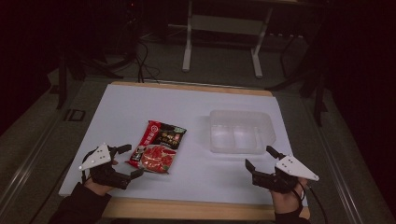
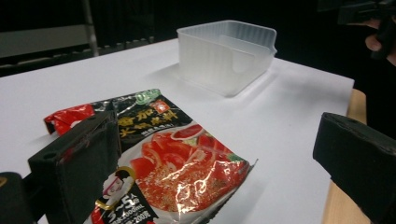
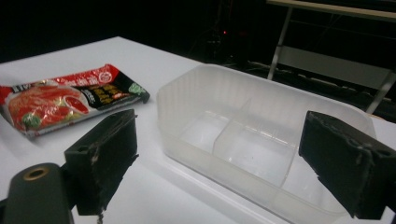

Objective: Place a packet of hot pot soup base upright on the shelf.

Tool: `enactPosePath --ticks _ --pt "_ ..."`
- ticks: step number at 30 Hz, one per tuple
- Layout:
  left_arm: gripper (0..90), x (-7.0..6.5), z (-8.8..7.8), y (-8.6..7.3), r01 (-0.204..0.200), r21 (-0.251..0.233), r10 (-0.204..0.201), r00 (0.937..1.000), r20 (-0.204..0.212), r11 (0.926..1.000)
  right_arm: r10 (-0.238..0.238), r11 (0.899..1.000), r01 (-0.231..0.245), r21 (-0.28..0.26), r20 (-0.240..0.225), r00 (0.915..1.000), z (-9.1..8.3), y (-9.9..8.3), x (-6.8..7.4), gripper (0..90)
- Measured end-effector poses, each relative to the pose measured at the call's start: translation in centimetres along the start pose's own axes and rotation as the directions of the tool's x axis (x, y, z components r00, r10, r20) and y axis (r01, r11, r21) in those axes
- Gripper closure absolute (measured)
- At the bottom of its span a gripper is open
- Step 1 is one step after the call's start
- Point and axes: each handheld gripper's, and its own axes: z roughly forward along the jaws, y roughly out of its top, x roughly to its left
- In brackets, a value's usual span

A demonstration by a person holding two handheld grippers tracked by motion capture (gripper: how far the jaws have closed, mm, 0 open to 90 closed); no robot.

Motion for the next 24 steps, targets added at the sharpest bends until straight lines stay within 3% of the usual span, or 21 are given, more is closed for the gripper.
enactPosePath --ticks 5,10,16,18,21,24 --pt "1.5 -0.2 0.2 0.2 -0.009 0.028 0.009 0.9998 0.019 0.9996 -0.043 0.999 0.043 -0.021 0.004 0.9991 0.1 0.0 0.6 11.5" --pt "1.5 -0.1 0.5 0.5 -0.003 0.052 0.001 0.9992 0.039 0.9987 -0.047 0.999 0.047 -0.004 -0.005 0.9989 0.1 0.3 0.8 11.7" --pt "2.5 0.0 0.3 1.7 -0.02 0.007 0.019 0.9995 0.025 0.9998 -0.056 0.998 0.055 -0.028 -0.044 0.9975 -0.3 1.1 1.2 13.0" --pt "2.5 0.1 0.3 2.4 -0.028 0.005 0.028 0.9992 0.028 0.9996 -0.097 0.994 0.094 -0.061 -0.039 0.9945 -0.6 1.4 1.8 11.7" --pt "2.5 0.6 0.4 3.3 -0.032 0.005 0.032 0.999 0.03 0.9995 -0.099 0.993 0.096 -0.074 -0.04 0.9943 -0.8 1.7 2.0 11.2" --pt "2.5 1.0 0.6 4.2 -0.038 0.011 0.037 0.9986 0.037 0.9992 -0.067 0.994 0.06 -0.096 -0.064 0.9957 -1.3 2.2 2.2 11.1"
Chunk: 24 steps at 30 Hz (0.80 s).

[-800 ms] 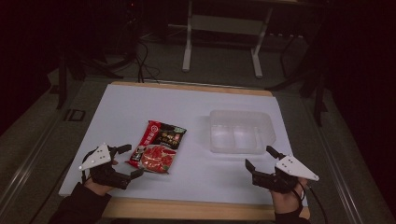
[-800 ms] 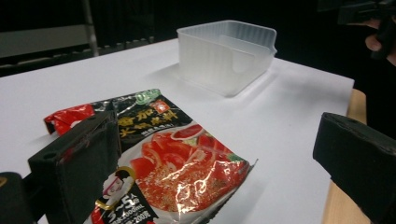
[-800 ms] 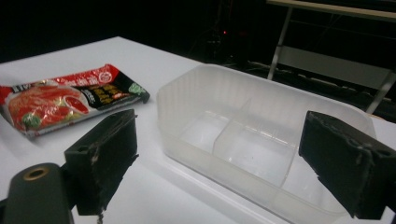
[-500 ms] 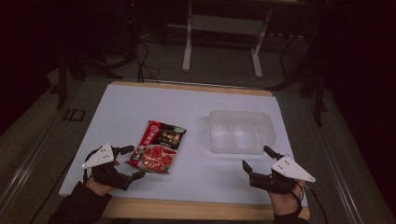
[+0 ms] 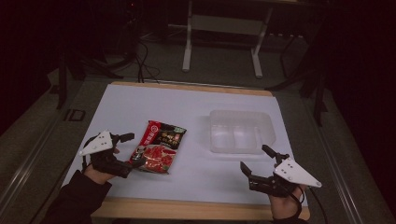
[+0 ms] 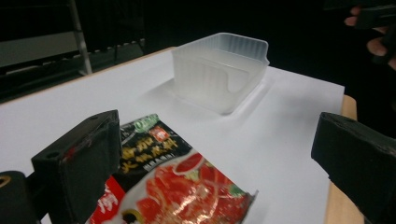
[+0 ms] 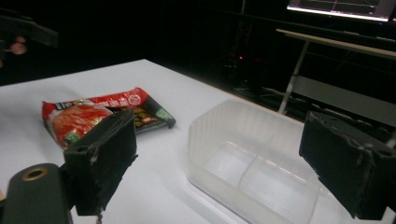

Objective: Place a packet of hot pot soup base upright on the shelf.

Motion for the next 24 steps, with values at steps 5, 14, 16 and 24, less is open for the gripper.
enactPosePath --ticks 5,14,16,24 --pt "2.5 0.9 0.5 1.5 -0.008 0.012 0.008 1.0 -0.003 0.9999 -0.023 0.999 0.023 -0.029 -0.022 0.9995 -0.2 0.5 0.4 10.9" --pt "2.9 3.4 1.9 2.9 -0.011 0.031 0.011 0.9998 -0.018 0.9995 0.042 0.999 -0.042 0.007 -0.073 0.9964 0.0 0.8 0.5 10.9" --pt "3.6 3.8 2.3 3.0 -0.02 0.046 0.021 0.9992 -0.035 0.9987 0.058 0.998 -0.057 0.015 -0.068 0.996 0.2 0.9 0.4 10.4" --pt "14.9 6.4 3.8 3.1 -0.035 0.081 0.039 0.9986 -0.037 0.9961 0.082 0.997 -0.08 0.02 -0.089 0.9927 0.5 1.0 0.8 10.4"
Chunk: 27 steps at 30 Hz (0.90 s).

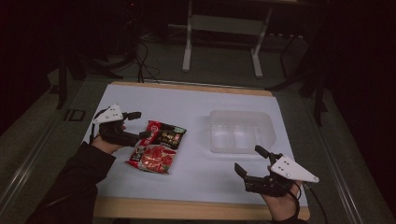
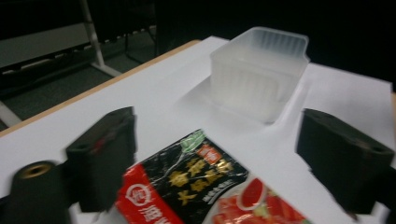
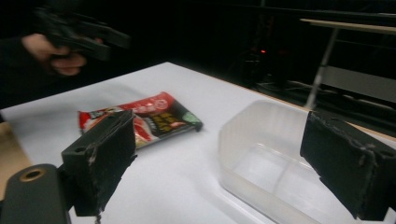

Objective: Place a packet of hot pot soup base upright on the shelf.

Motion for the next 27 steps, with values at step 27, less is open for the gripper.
enactPosePath --ticks 27 --pt "46.9 7.3 8.1 -4.7 0.06 0.237 -0.043 0.9961 -0.077 0.9696 0.007 1.0 -0.006 0.017 -0.069 0.9976 0.5 -0.3 0.4 14.2"
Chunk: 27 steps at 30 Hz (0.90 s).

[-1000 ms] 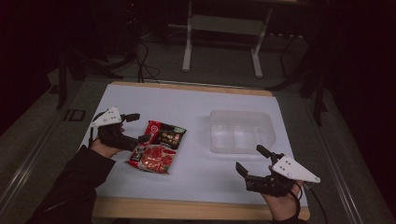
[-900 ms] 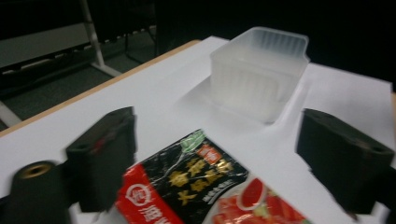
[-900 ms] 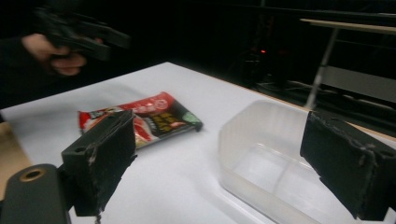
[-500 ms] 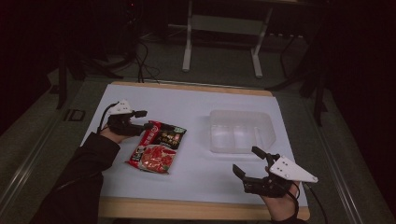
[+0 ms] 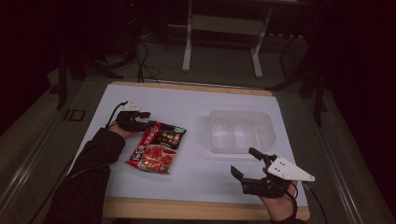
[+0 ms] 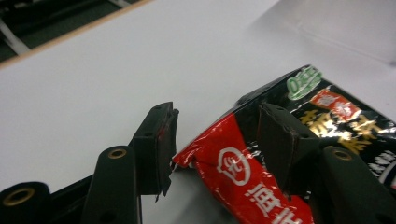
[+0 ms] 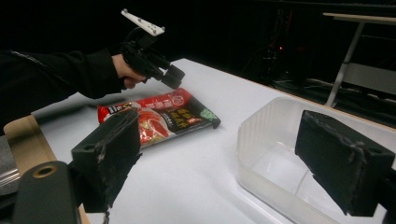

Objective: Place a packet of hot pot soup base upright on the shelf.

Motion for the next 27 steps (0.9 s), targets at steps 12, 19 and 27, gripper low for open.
enactPosePath --ticks 12,19,27 --pt "44.9 1.1 2.4 -1.0 0.032 0.088 -0.035 0.9988 0.033 0.9956 0.015 1.0 -0.015 0.016 -0.006 0.9999 0.2 -0.3 -0.2 14.8" --pt "56.5 0.9 3.0 -1.2 0.053 0.096 -0.062 0.9927 0.103 0.994 0.018 0.999 -0.018 0.03 -0.007 0.9998 0.4 -0.5 -0.4 14.8" --pt "76.7 0.1 2.9 -0.7 0.03 0.141 -0.04 0.9969 0.069 0.9896 0.025 0.999 -0.025 0.041 -0.01 0.9996 0.5 -0.5 -0.4 16.7"
